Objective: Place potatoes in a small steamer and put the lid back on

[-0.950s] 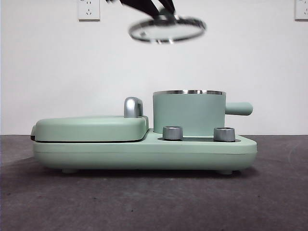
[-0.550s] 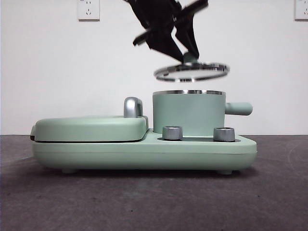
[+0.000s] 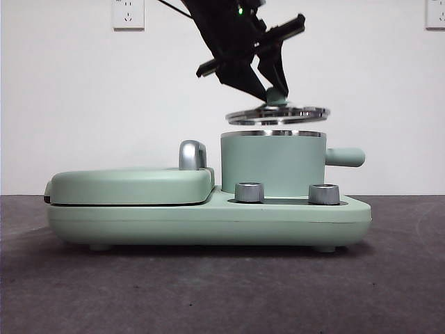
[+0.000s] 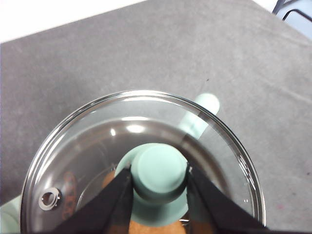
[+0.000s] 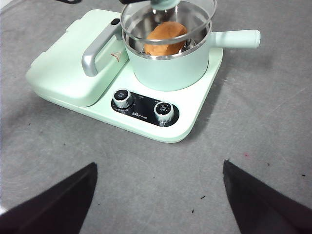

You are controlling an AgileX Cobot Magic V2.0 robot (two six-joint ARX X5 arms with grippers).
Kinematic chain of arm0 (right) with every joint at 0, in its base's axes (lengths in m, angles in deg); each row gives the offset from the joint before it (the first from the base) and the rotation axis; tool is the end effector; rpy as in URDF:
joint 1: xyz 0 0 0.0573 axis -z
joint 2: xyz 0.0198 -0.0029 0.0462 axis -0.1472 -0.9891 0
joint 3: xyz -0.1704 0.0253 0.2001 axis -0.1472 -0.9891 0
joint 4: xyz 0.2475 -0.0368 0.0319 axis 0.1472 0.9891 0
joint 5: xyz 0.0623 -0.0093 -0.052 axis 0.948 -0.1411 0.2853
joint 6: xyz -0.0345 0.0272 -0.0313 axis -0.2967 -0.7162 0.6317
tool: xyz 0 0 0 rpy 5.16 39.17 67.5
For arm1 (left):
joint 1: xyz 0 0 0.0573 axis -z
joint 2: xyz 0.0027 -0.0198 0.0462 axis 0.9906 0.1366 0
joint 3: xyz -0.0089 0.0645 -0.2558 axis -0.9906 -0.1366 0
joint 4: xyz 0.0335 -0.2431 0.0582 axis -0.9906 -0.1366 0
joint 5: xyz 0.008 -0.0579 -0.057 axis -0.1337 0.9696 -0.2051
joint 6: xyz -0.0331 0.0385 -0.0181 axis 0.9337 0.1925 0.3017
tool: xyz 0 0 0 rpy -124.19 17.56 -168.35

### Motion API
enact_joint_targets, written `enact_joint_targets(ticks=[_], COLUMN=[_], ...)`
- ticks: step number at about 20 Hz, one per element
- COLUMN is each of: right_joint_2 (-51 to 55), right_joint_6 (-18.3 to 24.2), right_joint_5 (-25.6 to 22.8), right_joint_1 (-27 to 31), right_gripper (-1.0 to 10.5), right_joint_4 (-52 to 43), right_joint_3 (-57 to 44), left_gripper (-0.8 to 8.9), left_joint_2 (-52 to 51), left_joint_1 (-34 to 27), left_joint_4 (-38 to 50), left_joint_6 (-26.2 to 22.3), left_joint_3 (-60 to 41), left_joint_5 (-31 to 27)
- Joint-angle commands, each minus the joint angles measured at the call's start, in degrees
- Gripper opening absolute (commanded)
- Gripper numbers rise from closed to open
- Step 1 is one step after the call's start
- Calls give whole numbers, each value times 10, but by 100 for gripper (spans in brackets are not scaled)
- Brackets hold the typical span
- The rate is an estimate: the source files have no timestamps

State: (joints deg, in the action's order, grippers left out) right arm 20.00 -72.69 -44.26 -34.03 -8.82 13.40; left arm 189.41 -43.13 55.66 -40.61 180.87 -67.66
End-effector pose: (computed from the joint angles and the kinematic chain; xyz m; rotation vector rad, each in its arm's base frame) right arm 0.0566 0.0296 0.3469 0.0565 0.5815 0.4653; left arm 0.3561 -0.2914 0.3165 0.0677 0.5670 -0.7091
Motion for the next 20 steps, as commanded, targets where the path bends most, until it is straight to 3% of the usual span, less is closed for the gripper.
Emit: enact_joint_targets(ticks=[1, 20], right_joint_2=[-1, -1], right_joint_6=[-7, -26], right_joint_5=[1, -1], right_joint_1=[-3, -3], right_gripper=[409, 409], right_joint_4=[-1, -2], right_joint_3=[5, 5], left_gripper=[48, 17], left_joint_2=[26, 28], left_joint_1=[4, 3], left_joint_4=[8, -10], left_joint_6=[9, 12], left_joint_3=[17, 17], left_joint_5=[-1, -39])
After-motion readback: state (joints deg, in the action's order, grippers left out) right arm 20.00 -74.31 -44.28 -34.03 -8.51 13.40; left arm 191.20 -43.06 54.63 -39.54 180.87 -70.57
